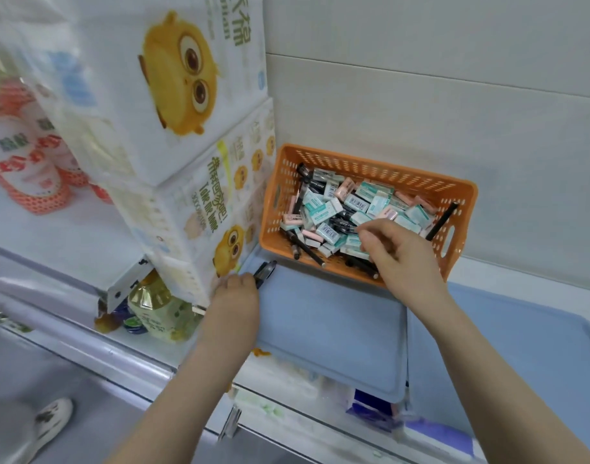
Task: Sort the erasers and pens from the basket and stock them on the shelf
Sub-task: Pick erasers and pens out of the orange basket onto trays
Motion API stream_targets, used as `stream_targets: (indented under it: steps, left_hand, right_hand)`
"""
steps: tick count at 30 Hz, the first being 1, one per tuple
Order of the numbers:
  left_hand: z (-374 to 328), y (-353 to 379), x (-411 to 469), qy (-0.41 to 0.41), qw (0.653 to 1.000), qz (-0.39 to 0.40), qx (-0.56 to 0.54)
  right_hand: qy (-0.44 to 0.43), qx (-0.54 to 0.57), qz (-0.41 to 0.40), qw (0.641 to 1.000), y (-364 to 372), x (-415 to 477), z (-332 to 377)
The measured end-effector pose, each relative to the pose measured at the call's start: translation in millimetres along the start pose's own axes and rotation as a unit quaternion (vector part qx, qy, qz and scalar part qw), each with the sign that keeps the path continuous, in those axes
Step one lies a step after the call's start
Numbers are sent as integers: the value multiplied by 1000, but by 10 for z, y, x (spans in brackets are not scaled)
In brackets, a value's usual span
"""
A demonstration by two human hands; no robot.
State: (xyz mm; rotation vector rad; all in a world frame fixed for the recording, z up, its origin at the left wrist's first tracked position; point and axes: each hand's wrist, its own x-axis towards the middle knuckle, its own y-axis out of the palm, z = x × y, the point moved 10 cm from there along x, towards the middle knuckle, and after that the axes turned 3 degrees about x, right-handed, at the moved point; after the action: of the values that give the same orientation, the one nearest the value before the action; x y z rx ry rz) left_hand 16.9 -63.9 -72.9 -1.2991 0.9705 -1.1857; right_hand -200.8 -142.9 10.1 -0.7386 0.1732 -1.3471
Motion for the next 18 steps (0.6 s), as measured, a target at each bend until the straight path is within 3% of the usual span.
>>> stream_targets:
  steps: [4, 10, 13, 15, 18]
  left_hand:
    - [-138, 60, 132, -42, 998, 2, 55]
    - [-131, 16, 123, -27, 999, -15, -31]
    - [-254, -398, 71, 25, 985, -123, -116]
    - [-438, -676, 55, 93, 958, -193, -190]
    - [-825, -838, 176, 209, 935, -186, -220]
  right_hand:
    - [-8, -13, 4, 1000, 55, 2, 18]
    - [5, -27, -55, 998, -269, -29, -97]
    - [22, -88, -72, 993, -517, -42, -154]
    - [28, -178, -22, 983, -539, -22, -165]
    - [38, -281, 89, 955, -381, -19, -197]
